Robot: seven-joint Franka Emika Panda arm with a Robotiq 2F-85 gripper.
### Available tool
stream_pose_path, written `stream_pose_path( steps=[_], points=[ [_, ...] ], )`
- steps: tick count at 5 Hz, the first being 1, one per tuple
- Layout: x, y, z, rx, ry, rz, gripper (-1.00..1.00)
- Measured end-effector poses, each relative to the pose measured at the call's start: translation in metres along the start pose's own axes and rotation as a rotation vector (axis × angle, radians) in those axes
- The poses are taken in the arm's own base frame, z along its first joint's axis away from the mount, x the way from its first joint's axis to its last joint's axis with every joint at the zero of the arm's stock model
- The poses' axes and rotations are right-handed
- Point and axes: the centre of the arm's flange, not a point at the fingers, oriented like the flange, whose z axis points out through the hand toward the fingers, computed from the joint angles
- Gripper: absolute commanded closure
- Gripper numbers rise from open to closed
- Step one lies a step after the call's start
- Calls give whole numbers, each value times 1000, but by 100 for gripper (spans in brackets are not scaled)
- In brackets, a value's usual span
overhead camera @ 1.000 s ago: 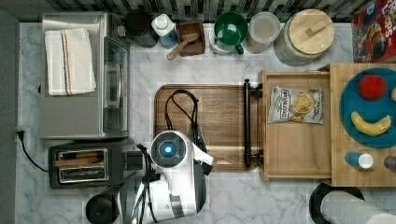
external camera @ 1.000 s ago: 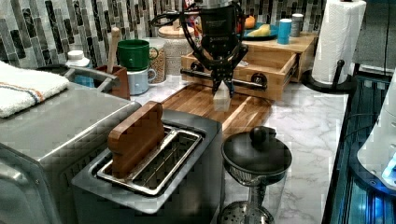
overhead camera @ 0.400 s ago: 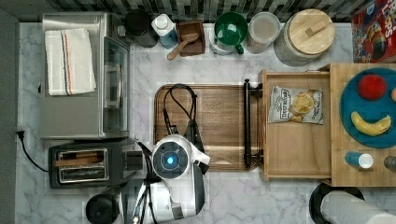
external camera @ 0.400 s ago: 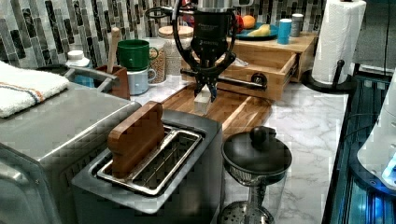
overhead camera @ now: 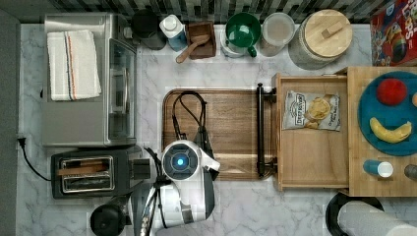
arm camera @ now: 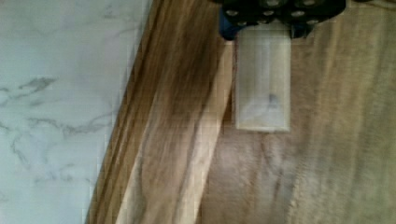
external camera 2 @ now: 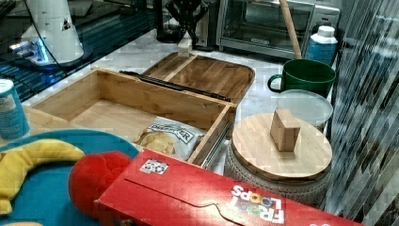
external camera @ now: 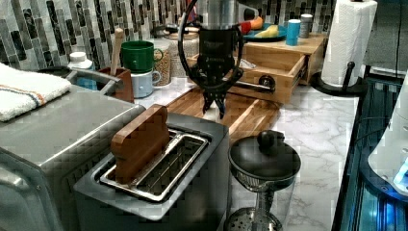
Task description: Place the butter on the board.
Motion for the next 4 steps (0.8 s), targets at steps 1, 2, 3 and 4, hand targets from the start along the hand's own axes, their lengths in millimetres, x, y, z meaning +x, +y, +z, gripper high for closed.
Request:
stream_pose_path(
  steps=[1, 2, 3, 4],
  points=[
    [-2, 4, 21, -43, -10, -2, 100],
    [-1, 7, 31, -57, -13, 13, -90],
    [-2, 11, 33, -56, -8, 15, -100],
    [-3, 14, 35, -65, -9, 14, -100]
  ],
)
